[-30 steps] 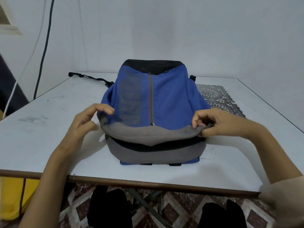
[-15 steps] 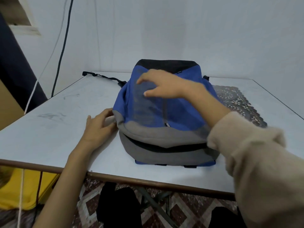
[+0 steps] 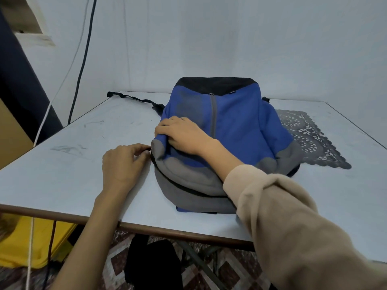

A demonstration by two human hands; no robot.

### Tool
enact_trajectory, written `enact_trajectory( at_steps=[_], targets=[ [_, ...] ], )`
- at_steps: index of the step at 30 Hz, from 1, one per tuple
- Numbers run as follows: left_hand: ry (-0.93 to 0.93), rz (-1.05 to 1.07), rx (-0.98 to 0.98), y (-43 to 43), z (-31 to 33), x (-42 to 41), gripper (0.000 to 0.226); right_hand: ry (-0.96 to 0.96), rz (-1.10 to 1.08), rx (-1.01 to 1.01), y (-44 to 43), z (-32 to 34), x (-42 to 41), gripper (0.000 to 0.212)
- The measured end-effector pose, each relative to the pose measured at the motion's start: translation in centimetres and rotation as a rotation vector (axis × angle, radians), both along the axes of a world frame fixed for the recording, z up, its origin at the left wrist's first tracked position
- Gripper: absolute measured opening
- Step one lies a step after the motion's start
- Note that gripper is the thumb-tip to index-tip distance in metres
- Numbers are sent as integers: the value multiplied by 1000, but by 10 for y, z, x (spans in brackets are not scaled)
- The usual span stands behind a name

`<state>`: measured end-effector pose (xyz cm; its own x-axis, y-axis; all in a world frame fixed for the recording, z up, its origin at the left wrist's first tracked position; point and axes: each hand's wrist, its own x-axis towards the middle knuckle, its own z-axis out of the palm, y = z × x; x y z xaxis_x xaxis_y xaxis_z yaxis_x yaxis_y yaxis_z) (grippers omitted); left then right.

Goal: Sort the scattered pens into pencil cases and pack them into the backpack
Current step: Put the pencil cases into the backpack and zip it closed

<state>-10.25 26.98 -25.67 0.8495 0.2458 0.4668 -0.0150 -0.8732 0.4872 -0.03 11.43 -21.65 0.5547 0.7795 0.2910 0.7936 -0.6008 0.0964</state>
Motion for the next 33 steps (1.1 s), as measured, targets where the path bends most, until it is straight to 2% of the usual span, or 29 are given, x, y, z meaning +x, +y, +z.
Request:
enact_trajectory(
  at_steps=[6,14,19,22,25,27,30,32,33],
  targets=[
    [27,6,101,-6,2,-8,37,-54,-111,21,2,-3,-10,42],
    [-2,-78,-174,-21,6,-59,20,-48,-173,24,3,-4,-13,40],
    [-33,-258,-308,-37,5,-88,18,-33,-170,37,3,-6,-13,40],
    [-24,-292,-371,-39,6,-88,15,90,-161,79,3,-6,-7,42],
    [-1,-328,-417,-37,4,-86,22,498,-81,283,-6,0,-12,54],
    [20,-338,-441,-35,5,-87,25,672,5,476,-13,8,-30,55],
    [32,-342,-458,-33,6,-87,26,699,175,640,-23,20,-71,37],
    [23,-342,-449,-33,6,-88,29,604,234,593,-31,19,-96,32],
    [20,-342,-446,-33,7,-88,30,496,229,524,-35,15,-106,31]
  ],
)
